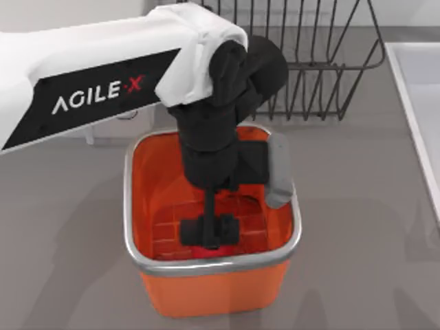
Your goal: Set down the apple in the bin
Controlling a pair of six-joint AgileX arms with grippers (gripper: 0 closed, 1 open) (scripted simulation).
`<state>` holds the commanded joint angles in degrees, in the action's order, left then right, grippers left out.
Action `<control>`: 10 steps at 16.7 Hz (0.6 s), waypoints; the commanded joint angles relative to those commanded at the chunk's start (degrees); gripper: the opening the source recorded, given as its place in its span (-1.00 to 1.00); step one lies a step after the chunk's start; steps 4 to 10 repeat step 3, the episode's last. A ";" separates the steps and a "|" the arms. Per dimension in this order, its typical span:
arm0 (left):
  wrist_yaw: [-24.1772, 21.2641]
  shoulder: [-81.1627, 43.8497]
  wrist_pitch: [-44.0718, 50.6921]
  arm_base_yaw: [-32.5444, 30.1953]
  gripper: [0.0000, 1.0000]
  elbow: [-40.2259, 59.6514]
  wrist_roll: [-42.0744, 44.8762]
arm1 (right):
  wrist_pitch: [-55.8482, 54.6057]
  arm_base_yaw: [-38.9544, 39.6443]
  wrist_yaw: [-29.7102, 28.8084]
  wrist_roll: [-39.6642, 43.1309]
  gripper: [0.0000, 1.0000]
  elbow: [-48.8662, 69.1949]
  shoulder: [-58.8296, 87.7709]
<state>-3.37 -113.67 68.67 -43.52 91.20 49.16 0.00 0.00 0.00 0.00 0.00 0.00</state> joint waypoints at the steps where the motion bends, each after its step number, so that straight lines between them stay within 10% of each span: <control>1: 0.00 0.00 0.00 0.00 1.00 0.00 0.00 | 0.00 0.00 0.00 0.00 1.00 0.00 0.00; 10: 0.00 0.00 0.00 0.00 1.00 0.00 0.00 | 0.00 0.00 0.00 0.00 1.00 0.00 0.00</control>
